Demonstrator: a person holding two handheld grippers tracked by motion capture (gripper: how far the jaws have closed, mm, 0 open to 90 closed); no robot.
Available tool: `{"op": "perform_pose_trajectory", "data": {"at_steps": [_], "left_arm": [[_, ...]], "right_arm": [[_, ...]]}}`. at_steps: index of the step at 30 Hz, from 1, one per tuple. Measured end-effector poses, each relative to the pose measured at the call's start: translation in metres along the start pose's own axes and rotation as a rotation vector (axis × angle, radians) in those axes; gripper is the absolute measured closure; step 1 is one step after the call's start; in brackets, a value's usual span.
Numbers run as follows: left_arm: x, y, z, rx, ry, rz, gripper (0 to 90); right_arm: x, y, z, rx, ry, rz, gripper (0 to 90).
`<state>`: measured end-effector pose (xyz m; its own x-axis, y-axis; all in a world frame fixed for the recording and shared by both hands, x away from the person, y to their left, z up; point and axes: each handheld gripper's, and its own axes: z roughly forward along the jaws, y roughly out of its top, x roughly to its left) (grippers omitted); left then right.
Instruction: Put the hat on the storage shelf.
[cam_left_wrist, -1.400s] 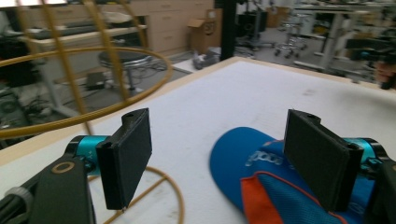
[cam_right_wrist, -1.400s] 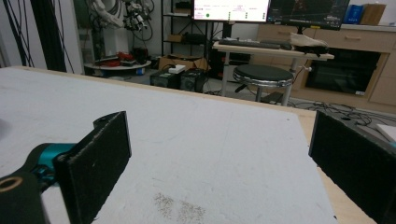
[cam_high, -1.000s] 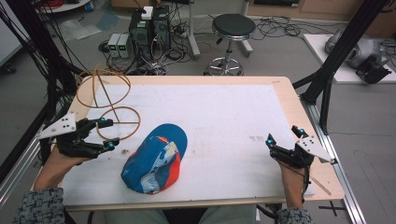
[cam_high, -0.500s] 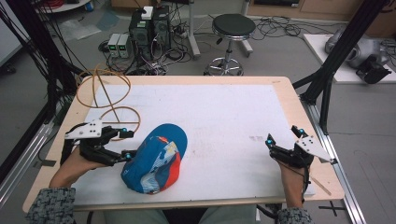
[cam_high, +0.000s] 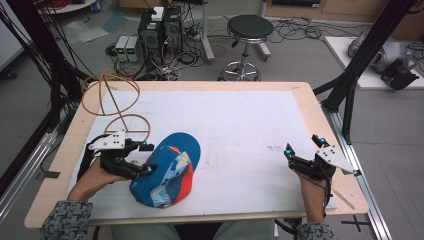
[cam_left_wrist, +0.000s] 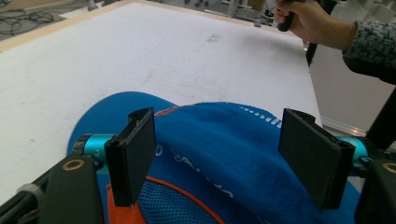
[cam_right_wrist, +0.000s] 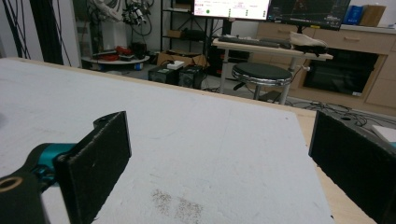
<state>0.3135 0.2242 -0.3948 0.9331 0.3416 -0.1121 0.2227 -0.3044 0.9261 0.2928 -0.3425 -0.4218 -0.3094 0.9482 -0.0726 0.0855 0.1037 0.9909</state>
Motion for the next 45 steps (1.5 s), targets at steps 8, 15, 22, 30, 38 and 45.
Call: {"op": "perform_pose_trajectory", "data": {"at_steps": [8,15,22,30,38,45], "left_arm": [[0.001,-0.004,0.008,0.062,-0.012,-0.021,31.0],[0.001,-0.006,0.010,0.097,-0.044,-0.033,39.7],[0.002,-0.007,0.010,0.101,-0.069,-0.033,59.5],[0.001,-0.006,0.008,0.085,-0.073,-0.018,79.9],[-0.002,0.000,0.005,0.021,-0.044,0.016,87.2],[-0.008,0.011,0.003,-0.031,-0.016,0.030,87.2]], "right_arm": [[0.000,0.000,0.000,0.002,-0.001,-0.001,4.6],[0.000,0.000,0.000,0.000,0.000,-0.004,4.6],[0.000,0.000,0.000,0.002,-0.001,-0.003,4.7],[0.000,0.000,0.000,0.004,-0.001,-0.004,4.6],[0.000,0.000,0.001,0.003,0.000,-0.001,4.6],[-0.002,0.000,0.001,-0.001,-0.008,0.007,4.6]]}}
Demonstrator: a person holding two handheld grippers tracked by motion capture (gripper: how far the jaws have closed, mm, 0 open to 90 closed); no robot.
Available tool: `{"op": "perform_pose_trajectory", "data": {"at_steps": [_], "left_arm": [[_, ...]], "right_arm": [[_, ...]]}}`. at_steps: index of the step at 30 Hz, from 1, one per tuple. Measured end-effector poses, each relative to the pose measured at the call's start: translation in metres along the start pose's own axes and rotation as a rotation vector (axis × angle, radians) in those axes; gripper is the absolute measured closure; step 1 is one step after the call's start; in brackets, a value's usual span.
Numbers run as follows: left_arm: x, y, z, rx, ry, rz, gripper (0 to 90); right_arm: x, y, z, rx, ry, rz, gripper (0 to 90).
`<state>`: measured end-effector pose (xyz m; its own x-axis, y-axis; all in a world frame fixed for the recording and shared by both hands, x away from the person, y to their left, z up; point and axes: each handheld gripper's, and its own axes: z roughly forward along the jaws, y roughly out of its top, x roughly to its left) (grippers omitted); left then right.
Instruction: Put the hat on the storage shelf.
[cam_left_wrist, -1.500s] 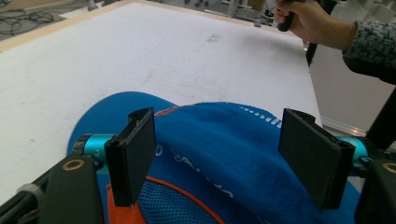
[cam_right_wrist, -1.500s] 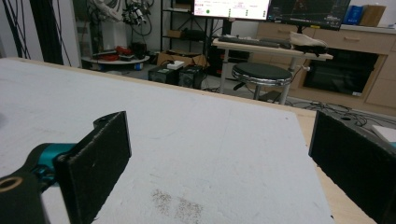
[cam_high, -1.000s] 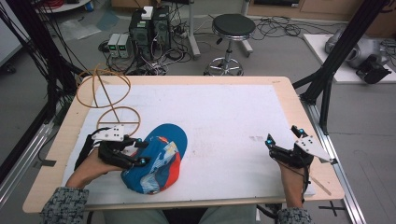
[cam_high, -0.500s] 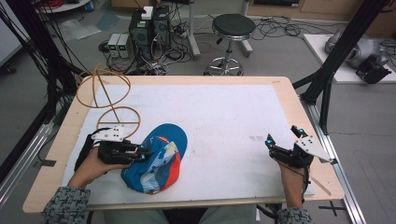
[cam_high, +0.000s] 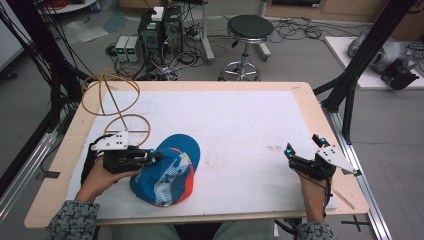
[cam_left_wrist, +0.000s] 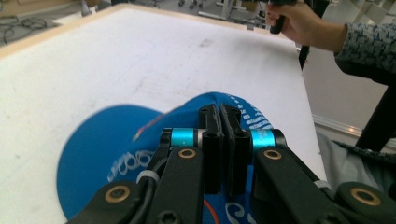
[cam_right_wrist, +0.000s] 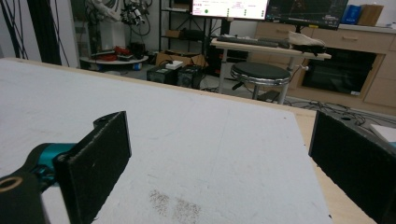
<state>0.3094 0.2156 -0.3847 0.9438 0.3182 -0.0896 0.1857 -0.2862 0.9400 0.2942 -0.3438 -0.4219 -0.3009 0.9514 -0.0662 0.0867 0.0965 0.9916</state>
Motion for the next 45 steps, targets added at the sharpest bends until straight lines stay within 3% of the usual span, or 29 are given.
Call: {"op": "perform_pose_trajectory", "data": {"at_steps": [8,20,29,45], "left_arm": [[-0.005,0.014,0.000,-0.016,0.008,0.031,87.1],[-0.006,0.043,-0.015,-0.039,0.024,0.087,87.1],[-0.001,0.068,-0.027,-0.090,0.022,0.109,87.1],[0.005,0.110,-0.037,-0.083,0.048,0.176,87.1]], "right_arm": [[-0.004,0.000,-0.003,-0.007,-0.018,0.017,4.6],[-0.004,0.000,-0.001,-0.006,-0.015,0.021,4.6],[-0.005,0.000,0.000,-0.007,-0.013,0.019,4.6],[-0.005,0.000,0.000,-0.004,-0.011,0.028,4.6]]}}
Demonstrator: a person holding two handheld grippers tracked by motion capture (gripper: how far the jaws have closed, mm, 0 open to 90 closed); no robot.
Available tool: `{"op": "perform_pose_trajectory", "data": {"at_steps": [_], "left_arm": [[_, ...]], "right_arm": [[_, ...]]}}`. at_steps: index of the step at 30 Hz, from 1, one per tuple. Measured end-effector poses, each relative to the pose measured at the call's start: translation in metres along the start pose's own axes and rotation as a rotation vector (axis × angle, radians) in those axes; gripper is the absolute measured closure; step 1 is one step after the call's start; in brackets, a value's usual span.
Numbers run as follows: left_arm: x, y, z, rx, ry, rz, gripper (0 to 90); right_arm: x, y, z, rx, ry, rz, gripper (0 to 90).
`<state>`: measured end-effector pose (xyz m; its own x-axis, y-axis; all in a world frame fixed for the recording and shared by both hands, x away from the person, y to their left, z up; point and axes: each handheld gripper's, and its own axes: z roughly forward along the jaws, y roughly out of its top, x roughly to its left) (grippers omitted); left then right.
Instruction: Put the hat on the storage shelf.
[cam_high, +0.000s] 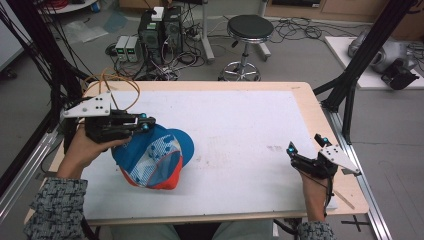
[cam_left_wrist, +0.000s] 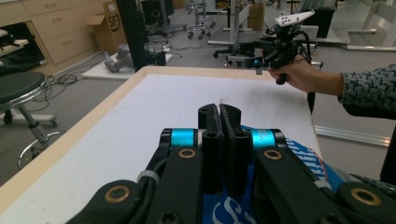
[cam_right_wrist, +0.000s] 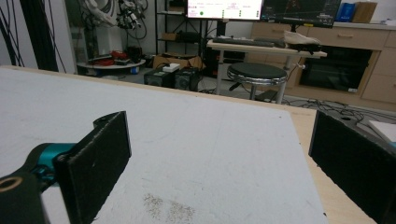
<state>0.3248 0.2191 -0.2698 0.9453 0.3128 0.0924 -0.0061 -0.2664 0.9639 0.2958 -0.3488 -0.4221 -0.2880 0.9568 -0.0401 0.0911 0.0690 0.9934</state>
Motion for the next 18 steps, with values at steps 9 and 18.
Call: {"op": "perform_pose_trajectory", "data": {"at_steps": [9,18], "left_arm": [[0.010,0.026,-0.014,-0.059,0.012,0.023,87.0],[0.021,0.051,-0.037,-0.133,0.059,0.046,87.1]], "right_arm": [[0.000,0.000,0.000,0.001,0.001,-0.001,4.6],[0.000,0.000,0.001,0.003,0.003,0.000,4.6]]}}
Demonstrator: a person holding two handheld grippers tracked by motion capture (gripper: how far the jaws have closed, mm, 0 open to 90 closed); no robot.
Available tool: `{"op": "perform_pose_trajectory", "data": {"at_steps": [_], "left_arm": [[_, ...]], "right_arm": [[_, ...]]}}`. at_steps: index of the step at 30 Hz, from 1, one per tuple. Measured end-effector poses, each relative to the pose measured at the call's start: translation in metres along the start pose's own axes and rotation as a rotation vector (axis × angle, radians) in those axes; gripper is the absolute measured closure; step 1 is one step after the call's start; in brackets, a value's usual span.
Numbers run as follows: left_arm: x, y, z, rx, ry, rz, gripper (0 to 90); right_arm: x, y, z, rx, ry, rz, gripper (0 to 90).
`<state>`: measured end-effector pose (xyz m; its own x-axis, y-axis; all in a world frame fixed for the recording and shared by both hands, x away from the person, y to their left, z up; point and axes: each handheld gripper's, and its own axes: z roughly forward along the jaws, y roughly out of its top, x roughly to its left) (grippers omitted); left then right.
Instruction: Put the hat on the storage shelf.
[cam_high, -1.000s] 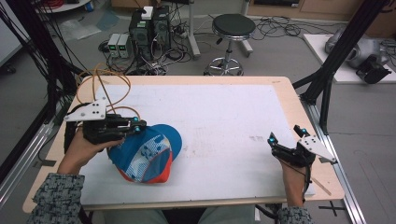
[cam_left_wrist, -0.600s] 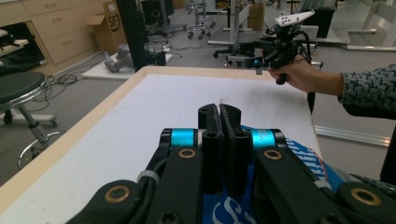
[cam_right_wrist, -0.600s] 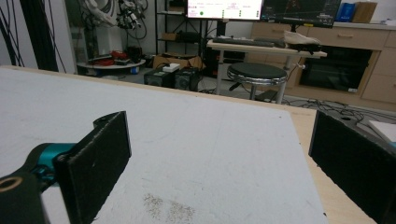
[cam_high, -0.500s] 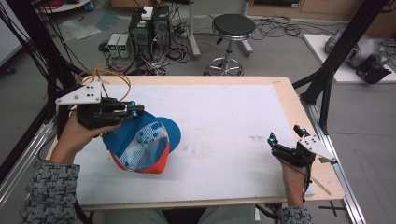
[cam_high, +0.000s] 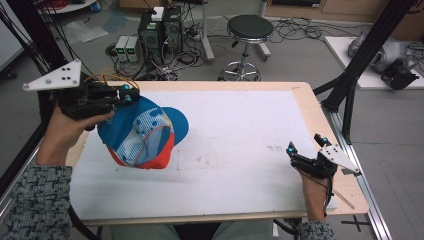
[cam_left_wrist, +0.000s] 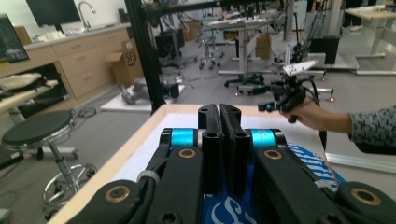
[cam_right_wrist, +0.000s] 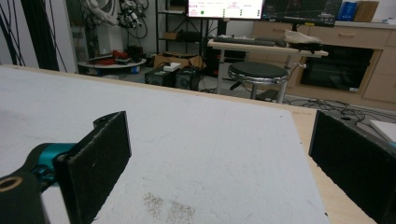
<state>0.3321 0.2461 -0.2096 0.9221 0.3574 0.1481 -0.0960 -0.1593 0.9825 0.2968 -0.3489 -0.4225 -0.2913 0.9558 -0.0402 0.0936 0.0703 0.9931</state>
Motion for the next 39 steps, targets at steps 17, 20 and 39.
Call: {"op": "perform_pose_trajectory", "data": {"at_steps": [17,20,39], "left_arm": [[0.033,0.038,-0.015,-0.051,0.090,0.031,86.8],[0.040,0.041,-0.016,-0.056,0.109,0.037,86.9],[0.074,0.043,-0.030,-0.076,0.174,-0.010,87.8]], "right_arm": [[0.000,0.000,0.000,0.002,0.001,-0.002,4.6],[0.000,0.000,0.000,0.001,0.002,0.000,4.6],[0.000,0.000,0.001,0.005,0.003,0.002,4.6]]}}
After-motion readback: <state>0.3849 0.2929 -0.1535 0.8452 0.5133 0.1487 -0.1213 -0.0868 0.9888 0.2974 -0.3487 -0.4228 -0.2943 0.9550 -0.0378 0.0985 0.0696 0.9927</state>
